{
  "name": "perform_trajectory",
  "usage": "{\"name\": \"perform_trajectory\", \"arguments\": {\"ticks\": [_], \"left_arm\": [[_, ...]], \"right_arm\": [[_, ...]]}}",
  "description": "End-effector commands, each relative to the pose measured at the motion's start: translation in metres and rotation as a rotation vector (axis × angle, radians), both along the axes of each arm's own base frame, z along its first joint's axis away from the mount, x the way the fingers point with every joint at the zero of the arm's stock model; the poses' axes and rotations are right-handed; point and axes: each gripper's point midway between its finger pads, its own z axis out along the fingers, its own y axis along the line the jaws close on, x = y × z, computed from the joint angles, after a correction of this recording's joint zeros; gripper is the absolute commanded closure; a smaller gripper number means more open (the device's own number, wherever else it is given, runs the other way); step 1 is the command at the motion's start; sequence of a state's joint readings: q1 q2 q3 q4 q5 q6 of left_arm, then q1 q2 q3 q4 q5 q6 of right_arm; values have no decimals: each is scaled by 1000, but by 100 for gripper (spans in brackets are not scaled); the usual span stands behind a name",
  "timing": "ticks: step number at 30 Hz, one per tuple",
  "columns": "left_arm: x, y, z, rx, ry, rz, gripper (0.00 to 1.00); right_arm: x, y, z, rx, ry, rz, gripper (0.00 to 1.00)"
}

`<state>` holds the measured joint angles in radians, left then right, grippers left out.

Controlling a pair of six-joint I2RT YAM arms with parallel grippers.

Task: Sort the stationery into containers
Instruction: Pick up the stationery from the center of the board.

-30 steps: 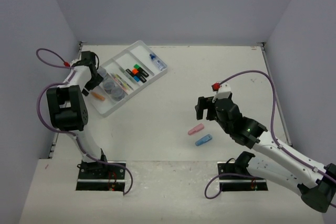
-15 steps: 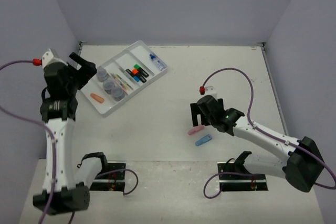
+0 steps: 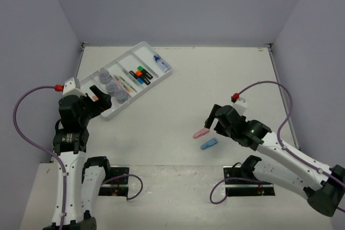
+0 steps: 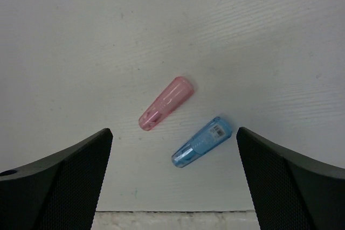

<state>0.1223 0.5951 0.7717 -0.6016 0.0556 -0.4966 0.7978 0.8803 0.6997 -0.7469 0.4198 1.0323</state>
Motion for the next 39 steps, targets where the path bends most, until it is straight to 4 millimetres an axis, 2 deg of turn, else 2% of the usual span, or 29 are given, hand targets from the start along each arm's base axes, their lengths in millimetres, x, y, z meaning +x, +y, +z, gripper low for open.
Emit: {"name": "perform_trajectory", "arguments": {"ticks": [1,4,5,8,9,11,15,17,20,22,25,28,39], "left_arm": [[6,1,16,54,-40,-28,0],[7,2,10,49,-20,-17,0],[6,1,10,50,-27,-24,0],[5,2,14,53,-51,-17,0],[5,1,14,52,-51,-18,0],[6,0,12,48,-46,-27,0],[7,-4,11,48,-42,-55,0],[7,-6,13,48,-56,-64,0],[8,-13,11,40,-58,-97,0],[9,-19,7,44,-36,-121,0],[10,-25,6,46,-27,-148,0],[9,-25,8,48,-39,-148,0],[9,-25,9,52,-44,-149,0]], "right_arm": [[13,6,13,210,-119,-157,1],[19,-2,9,125,-97,-211,1],[22,1,18,144,-99,-225,1],[16,1,12,36,33,-310,1],[7,-5,3,-36,107,-363,1],[7,5,-6,-65,170,-427,1],[1,25,-23,-128,269,-447,1],[1,33,-29,-160,311,-488,5],[-3,52,-38,-159,336,-507,16],[0,65,-52,-154,351,-483,19],[7,74,-62,-169,359,-487,27],[11,79,-67,-171,361,-493,31],[28,62,-84,-164,326,-522,33]]}}
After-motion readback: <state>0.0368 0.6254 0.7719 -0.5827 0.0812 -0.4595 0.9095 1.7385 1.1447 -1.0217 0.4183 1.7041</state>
